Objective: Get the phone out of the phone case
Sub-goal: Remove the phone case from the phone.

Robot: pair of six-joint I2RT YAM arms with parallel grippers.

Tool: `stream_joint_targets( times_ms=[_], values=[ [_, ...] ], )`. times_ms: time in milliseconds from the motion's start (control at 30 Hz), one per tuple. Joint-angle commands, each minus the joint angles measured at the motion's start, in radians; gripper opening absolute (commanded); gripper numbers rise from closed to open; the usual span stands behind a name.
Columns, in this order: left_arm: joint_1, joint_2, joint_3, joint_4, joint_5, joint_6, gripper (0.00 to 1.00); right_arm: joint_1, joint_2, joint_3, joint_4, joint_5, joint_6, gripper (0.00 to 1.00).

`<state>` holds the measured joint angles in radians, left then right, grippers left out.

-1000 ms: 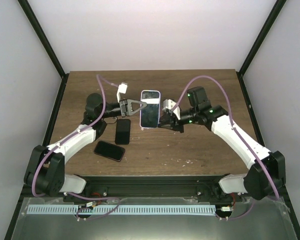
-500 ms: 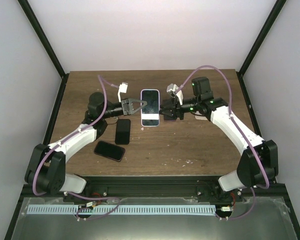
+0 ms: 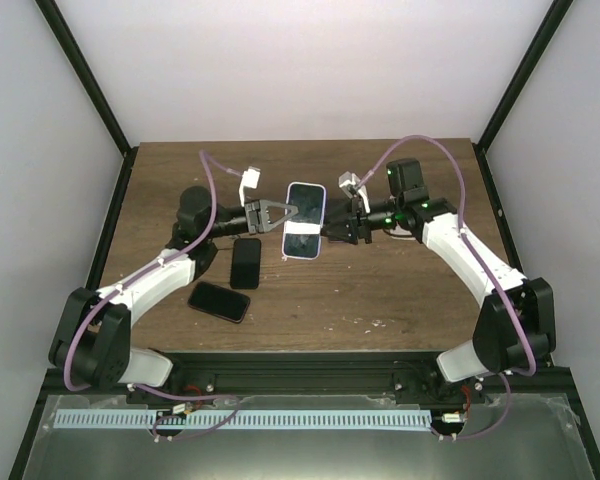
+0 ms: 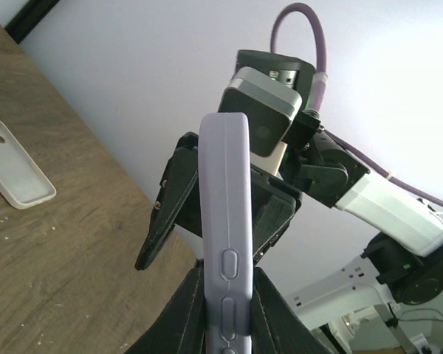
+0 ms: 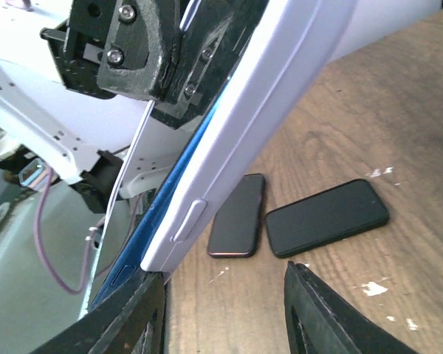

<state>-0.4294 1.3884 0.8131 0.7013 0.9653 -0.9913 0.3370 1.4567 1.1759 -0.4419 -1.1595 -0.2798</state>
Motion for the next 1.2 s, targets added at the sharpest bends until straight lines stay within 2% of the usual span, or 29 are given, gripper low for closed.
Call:
stream_joint_targets(
  times_ms=[0, 167, 533, 800, 967, 1167],
  values=[
    [-0.084, 0.001, 0.003, 0.035, 0.086, 0.008, 0.00, 0.036, -0.032, -0.015, 0.041, -0.127, 0.005, 0.46],
    [-0.085, 0.008, 0.004, 0.060, 0.073, -0.005, 0.00, 0.037, -0.042, -0.047, 0.059, -0.099, 0.022, 0.46],
    [-0.070, -0.016, 0.011, 0.008, 0.035, 0.035, 0.00, 0.036, -0.057, -0.047, -0.067, -0.234, -0.110, 0.47],
    [-0.050, -0.034, -0.007, 0.022, 0.027, 0.026, 0.00, 0.036, -0.056, -0.050, -0.144, -0.301, -0.209, 0.41],
    [-0.029, -0.053, -0.014, 0.013, 0.032, 0.024, 0.00, 0.036, -0.047, -0.010, -0.283, -0.352, -0.345, 0.50],
    [-0.023, -0.058, -0.021, 0.025, 0.041, 0.014, 0.00, 0.037, -0.050, -0.018, -0.221, -0.313, -0.284, 0.41]
  ],
)
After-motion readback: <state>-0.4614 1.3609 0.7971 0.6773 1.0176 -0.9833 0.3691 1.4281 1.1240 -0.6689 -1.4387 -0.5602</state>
